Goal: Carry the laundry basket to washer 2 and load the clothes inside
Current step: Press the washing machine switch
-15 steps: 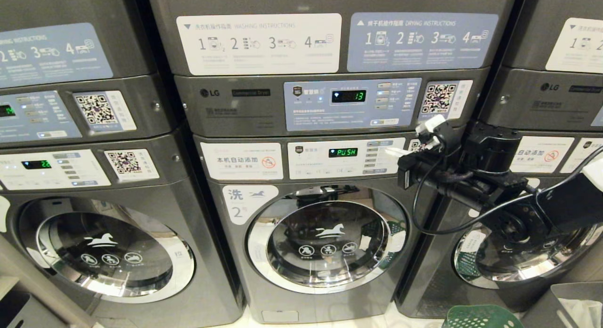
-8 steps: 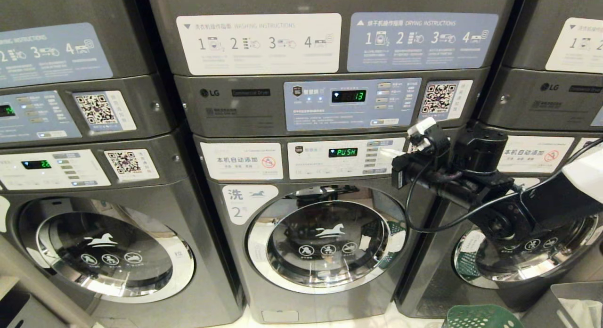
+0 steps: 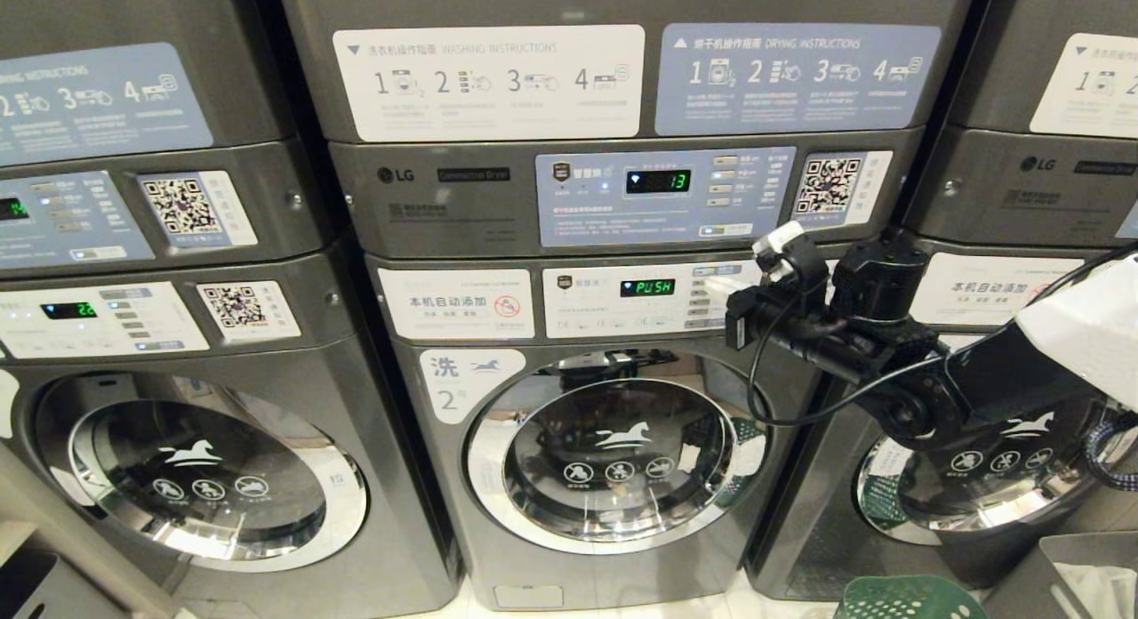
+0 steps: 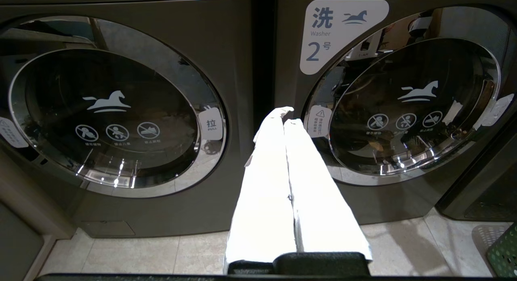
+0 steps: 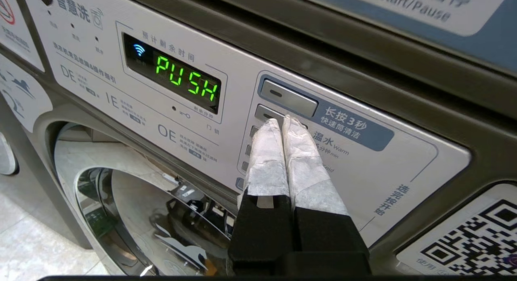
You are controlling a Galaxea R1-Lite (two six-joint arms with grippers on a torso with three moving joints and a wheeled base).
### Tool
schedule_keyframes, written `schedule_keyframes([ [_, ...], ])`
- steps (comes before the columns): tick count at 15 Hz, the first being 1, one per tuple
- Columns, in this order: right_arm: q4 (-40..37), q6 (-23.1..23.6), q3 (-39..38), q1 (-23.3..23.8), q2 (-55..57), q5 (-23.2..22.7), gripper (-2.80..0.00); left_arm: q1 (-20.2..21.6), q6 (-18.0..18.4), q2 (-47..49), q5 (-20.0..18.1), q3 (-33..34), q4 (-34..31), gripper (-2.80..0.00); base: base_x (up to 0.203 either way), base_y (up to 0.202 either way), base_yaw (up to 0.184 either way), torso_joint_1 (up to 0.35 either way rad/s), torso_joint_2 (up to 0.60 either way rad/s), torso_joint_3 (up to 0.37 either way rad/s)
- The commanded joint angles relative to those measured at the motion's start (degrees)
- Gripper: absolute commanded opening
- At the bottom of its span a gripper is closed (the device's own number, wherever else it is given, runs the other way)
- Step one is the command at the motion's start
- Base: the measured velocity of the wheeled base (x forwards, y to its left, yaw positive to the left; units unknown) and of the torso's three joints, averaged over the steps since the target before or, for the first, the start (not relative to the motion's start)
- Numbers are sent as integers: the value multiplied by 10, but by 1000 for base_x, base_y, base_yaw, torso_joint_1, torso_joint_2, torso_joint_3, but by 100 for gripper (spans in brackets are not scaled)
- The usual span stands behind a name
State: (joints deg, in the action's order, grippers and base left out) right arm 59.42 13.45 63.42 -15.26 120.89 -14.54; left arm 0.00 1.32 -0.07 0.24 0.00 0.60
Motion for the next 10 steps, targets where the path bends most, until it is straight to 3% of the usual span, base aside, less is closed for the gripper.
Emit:
schedule_keyframes([
  [1,3,0,8,0,11,-1,-280,0,0,1,0,4,0,-280,0,0,0,0,0,0],
  [10,0,-1,42,0,37,-1,-280,0,0,1,0,4,0,-280,0,0,0,0,0,0],
])
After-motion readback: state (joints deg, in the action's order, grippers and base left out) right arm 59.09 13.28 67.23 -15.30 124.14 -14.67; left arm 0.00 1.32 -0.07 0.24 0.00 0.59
